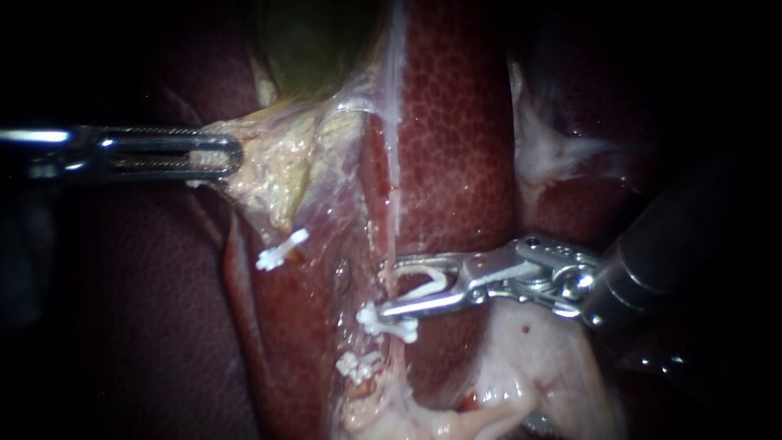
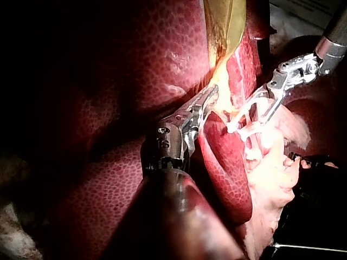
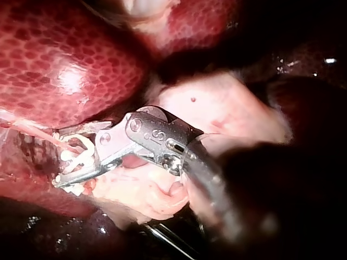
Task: Clipping third clip right tube
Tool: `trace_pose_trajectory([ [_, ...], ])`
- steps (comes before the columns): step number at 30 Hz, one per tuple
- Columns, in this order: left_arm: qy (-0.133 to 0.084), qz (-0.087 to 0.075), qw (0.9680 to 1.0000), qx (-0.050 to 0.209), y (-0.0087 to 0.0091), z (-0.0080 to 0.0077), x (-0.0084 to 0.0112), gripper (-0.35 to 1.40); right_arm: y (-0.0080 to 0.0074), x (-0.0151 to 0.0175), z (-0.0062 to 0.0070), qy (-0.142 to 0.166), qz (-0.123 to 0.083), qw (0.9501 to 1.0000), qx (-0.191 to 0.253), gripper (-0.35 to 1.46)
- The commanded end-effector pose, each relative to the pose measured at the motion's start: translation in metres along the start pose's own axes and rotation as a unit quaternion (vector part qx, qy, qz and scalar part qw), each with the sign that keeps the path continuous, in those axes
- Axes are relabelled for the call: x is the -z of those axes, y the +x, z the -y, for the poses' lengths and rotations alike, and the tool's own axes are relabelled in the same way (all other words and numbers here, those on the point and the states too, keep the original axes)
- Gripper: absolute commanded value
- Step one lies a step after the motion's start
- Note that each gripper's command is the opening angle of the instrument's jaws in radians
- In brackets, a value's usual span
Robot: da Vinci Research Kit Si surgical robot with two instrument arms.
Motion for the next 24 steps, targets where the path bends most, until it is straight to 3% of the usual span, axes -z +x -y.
trace_pose_trajectory([
  [1,0.000,0.000,1.0000,0.000,0.0000,0.0000,0.0000,-0.05,0.0000,-0.0002,0.0000,0.000,0.000,1.0000,0.000,0.52],
  [24,-0.001,0.000,1.0000,0.000,0.0000,0.0001,-0.0002,-0.06,0.0009,-0.0019,0.0003,-0.001,-0.009,1.0000,-0.001,0.48],
])
